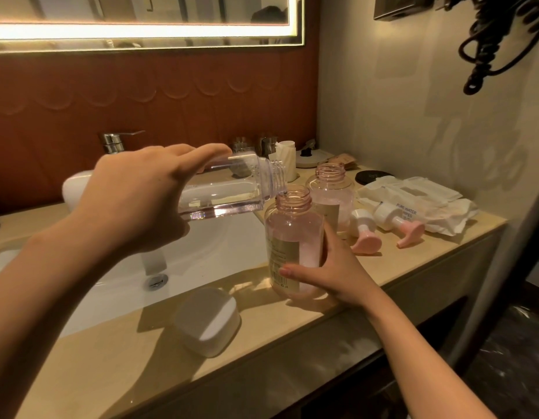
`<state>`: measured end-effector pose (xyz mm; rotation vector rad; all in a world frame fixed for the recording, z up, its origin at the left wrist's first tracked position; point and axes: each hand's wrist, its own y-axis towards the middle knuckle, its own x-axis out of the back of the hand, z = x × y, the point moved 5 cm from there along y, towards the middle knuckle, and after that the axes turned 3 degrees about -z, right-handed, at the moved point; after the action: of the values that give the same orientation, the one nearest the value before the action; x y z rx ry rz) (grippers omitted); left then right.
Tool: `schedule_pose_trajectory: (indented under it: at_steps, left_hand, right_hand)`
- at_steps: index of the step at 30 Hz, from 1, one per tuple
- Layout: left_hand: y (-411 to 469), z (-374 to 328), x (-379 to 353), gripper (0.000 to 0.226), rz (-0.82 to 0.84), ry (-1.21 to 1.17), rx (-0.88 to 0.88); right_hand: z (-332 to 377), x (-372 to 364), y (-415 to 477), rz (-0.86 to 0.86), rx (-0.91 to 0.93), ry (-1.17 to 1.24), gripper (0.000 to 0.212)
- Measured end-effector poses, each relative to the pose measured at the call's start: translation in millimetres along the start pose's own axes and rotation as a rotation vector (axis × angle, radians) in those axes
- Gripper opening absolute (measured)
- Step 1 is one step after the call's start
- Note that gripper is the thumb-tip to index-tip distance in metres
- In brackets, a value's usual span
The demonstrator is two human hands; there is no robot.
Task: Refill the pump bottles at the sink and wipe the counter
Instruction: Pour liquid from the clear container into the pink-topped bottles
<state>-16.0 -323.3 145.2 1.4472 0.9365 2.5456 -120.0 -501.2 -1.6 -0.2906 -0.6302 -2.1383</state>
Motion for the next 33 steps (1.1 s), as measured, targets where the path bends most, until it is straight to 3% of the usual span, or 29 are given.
schedule_pose_trajectory:
  at_steps: [17,21,33]
  left_hand:
    - [1.1,1.1,0.1,0.1,-0.028,0.03,-0.018]
    - [1.4,0.5,1.9,0.098,-0.035,0.034,-0.008]
    - [1.0,-1.9,4.5,0.098,-0.032,0.025,-0.025]
  right_hand:
    - [0.2,0.3,1.1,0.005,0.033,0.033,0.104]
    - [2.9,1.3,0.1,0.005,0.022,0.049,0.094]
    - [-1.4,0.2,0.6,0.011,0.026,0.048,0.102]
